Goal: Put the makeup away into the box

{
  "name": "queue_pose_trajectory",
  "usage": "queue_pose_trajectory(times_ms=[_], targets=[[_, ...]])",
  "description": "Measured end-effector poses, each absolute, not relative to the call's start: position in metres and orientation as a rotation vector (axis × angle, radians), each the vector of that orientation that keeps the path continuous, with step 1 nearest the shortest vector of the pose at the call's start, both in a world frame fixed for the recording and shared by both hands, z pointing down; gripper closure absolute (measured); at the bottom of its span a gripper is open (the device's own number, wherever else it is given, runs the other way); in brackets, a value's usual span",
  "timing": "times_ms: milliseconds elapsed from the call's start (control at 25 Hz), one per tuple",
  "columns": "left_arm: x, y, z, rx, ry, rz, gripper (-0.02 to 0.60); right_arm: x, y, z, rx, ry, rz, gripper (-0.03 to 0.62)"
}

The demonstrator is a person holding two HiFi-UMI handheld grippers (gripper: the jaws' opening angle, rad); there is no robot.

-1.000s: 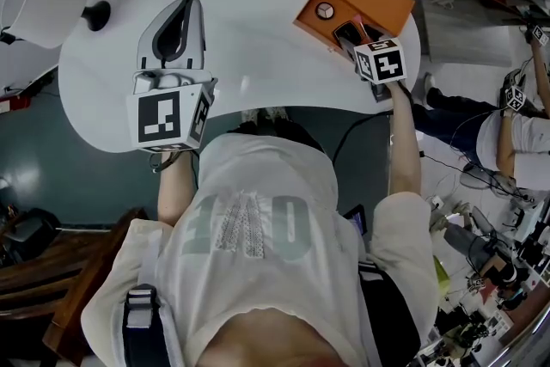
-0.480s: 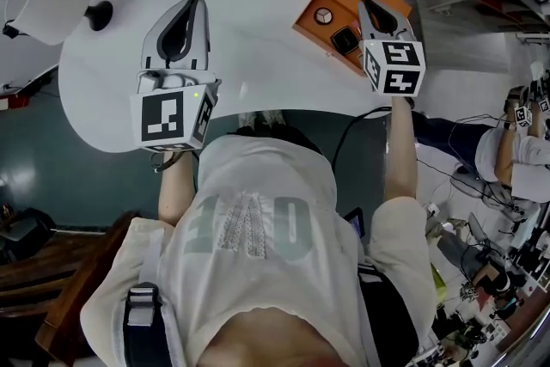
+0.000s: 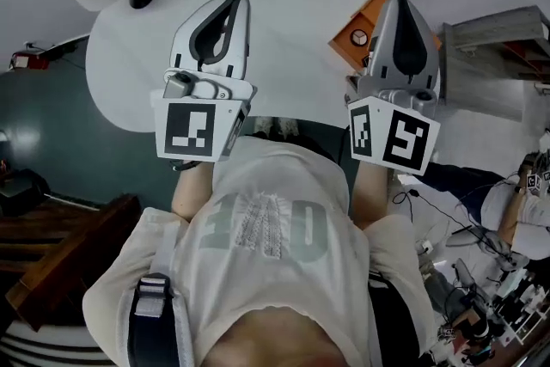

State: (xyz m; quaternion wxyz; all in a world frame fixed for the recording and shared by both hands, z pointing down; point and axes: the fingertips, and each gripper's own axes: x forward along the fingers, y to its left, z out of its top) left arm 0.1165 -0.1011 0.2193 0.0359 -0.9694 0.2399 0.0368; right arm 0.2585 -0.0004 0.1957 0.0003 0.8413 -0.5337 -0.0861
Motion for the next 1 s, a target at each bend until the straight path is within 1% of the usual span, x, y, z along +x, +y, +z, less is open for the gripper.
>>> queue_pose_trajectory(times_ms=[200, 400, 720, 880, 1000], targets=[[0.095, -0.100, 0.203, -2.948, 0.799, 0.157, 0.575, 0.203, -0.018, 0.202, 2.578, -1.780, -0.228, 0.591], [0.078, -0.097, 0.193, -2.908, 0.846, 0.174, 0.575, 0.172, -0.030, 0.206, 2.514, -1.886, -0.191, 0.591], [0.094, -0.109, 0.193, -2.884, 0.892, 0.178, 0.575, 0.189, -0.046, 0.208, 2.479, -1.950, -0.189, 0.591], [0.086, -0.104, 0.188, -2.883, 0.887, 0.187, 0.575, 0.179, -0.042, 0.206, 2.453, -1.941, -0.193, 0.591], [0.096, -0.106, 0.187, -2.879, 0.895, 0.180, 0.575, 0.188, -0.046, 0.206, 2.439, -1.951, -0.186, 0.591]])
